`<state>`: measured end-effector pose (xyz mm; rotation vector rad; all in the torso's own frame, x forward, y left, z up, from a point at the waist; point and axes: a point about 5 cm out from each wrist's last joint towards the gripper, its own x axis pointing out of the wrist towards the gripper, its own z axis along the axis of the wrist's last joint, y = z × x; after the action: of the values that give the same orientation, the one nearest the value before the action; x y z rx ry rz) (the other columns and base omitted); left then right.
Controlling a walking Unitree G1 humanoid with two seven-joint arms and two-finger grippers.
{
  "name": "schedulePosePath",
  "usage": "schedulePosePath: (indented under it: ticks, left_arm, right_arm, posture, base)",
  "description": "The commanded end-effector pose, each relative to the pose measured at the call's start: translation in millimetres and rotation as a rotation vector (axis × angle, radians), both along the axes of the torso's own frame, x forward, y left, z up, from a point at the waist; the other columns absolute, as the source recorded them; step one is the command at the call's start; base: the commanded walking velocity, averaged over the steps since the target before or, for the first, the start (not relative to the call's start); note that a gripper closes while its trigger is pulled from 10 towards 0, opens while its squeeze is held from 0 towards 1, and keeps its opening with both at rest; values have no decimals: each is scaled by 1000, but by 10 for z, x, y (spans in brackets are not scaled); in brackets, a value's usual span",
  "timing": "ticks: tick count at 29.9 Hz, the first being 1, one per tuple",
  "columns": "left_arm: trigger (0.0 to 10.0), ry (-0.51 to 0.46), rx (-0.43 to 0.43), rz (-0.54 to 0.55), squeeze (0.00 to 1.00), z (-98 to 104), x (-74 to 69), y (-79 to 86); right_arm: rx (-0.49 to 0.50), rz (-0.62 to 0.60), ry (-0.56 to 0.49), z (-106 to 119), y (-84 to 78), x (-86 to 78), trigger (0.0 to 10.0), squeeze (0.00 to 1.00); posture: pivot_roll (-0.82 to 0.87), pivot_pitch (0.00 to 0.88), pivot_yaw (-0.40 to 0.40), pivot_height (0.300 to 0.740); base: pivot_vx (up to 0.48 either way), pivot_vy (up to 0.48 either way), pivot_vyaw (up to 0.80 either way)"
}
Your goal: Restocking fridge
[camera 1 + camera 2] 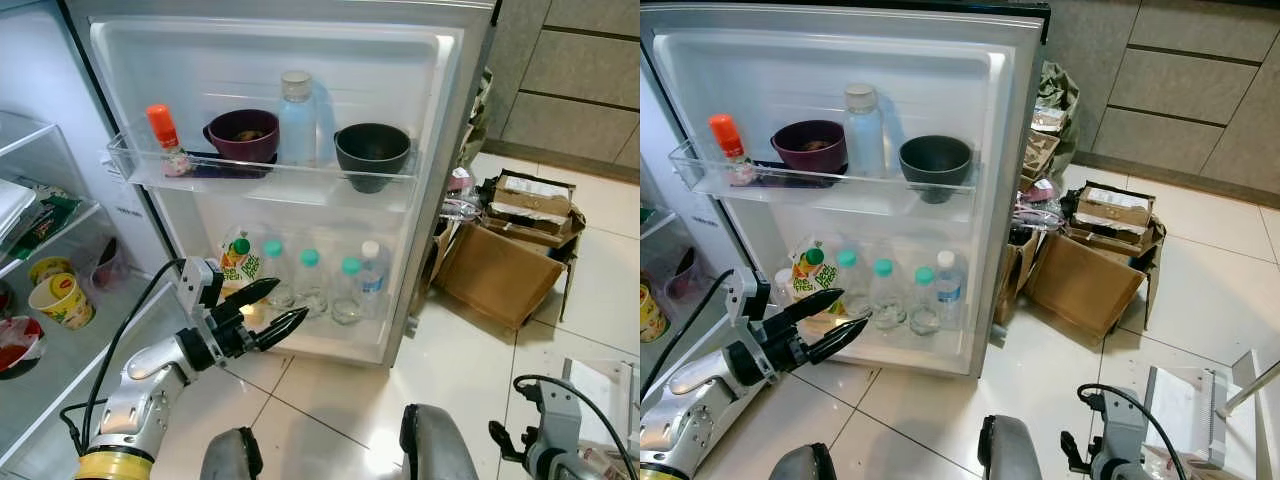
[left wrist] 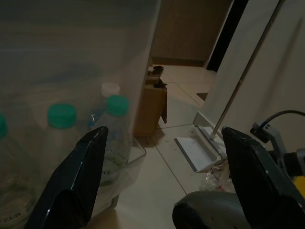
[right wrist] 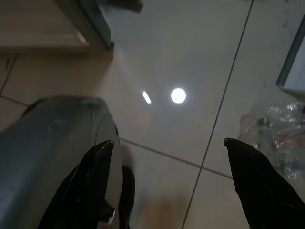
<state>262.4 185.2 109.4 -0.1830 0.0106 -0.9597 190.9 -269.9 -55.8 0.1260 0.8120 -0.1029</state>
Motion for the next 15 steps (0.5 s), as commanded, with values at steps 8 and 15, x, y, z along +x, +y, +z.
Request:
schedulePosePath:
  ticks: [8, 15]
  left_arm:
    - [10000, 247, 126, 94, 0, -662, -138, 90]
    - [10000, 416, 68, 323, 0, -1037, -300, 310]
  right_arm:
    - [28, -14, 56, -93, 65, -119, 10000, 0]
    - [43, -18, 69, -119, 90, -154, 10000, 0]
  posture:
    - [24, 0, -32, 451]
    - [24, 0, -40, 475]
  base:
    - [0, 0, 0]
    - [0, 0, 0]
